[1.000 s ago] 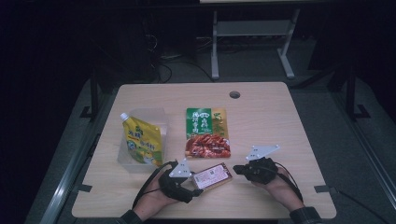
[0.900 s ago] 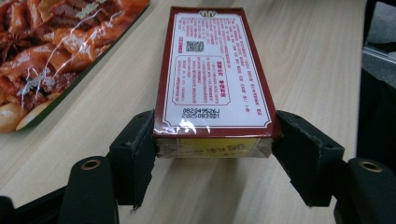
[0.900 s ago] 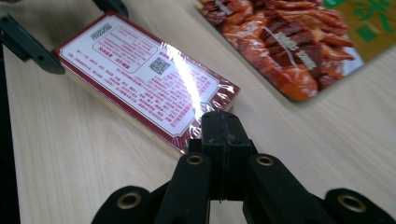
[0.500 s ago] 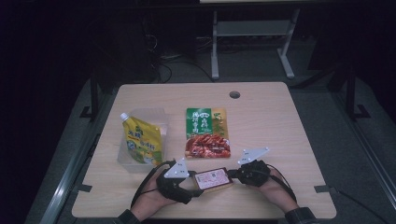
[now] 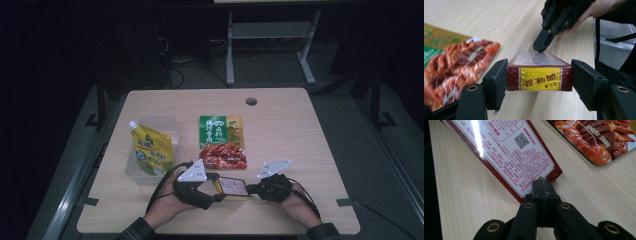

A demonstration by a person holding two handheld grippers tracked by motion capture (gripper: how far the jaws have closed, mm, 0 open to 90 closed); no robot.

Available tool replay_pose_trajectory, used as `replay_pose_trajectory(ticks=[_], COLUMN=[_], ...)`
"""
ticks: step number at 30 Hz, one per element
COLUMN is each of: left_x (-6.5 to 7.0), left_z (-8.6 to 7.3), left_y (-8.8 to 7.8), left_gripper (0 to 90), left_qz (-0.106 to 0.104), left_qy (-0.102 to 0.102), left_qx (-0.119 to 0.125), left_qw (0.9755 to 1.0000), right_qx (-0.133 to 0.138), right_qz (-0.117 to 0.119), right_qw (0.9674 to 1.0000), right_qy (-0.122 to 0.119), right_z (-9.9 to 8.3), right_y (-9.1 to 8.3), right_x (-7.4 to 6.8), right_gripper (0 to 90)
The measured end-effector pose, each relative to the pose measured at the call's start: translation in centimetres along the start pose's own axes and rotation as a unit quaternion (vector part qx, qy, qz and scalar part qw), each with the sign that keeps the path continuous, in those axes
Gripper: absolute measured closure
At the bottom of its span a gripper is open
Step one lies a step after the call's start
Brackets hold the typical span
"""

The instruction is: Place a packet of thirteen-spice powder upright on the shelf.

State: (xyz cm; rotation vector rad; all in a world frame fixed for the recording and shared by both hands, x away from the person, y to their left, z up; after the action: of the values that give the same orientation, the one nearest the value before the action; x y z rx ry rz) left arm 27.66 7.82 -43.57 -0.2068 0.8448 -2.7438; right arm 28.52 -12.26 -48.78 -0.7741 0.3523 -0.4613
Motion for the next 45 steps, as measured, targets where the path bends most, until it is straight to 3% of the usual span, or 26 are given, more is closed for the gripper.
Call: replay_pose_trajectory(ticks=[13,20,30,40,41,45], left_x=[-0.2,-0.4,-1.3,-1.5,-1.4,-1.2], left_z=[3.8,5.2,6.3,6.5,6.5,6.6], left_y=[2.4,3.6,4.8,4.8,4.7,4.4], left_gripper=[32.1,32.1,31.9,28.7,28.4,27.0], left_qz=[0.0,0.0,0.02,0.014,0.013,0.013], left_qy=[0.01,0.004,-0.009,-0.021,-0.021,-0.021], left_qx=[0.017,0.019,0.023,0.027,0.029,0.032], left_qw=[0.9998,0.9998,0.9995,0.9993,0.9993,0.9992], right_qx=[-0.003,-0.006,-0.01,0.006,0.012,0.009], right_qz=[-0.006,-0.006,-0.017,-0.043,-0.047,-0.048], right_qw=[0.9999,0.9998,0.9997,0.9981,0.9975,0.9974], right_qy=[0.011,0.017,0.017,0.045,0.052,0.053], right_z=[-0.3,-0.3,-0.2,-1.0,-1.1,-1.7], right_y=[0.1,0.4,0.3,-1.9,-2.4,-2.7], right_x=[1.3,1.7,2.2,2.7,2.5,1.7], right_gripper=[89.9,89.8,89.4,65.4,58.2,49.6])
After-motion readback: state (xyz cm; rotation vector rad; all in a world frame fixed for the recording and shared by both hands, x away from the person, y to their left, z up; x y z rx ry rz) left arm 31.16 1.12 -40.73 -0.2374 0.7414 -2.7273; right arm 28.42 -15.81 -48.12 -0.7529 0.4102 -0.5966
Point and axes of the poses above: each handheld gripper's, and its own axes: y roughly forward along the jaws, z roughly out of its top, x roughly to its right, the point moved 5 cm from there along y, roughly forward along the jaws, and after that the axes turned 1 degree about -x, right-handed, at the moved point
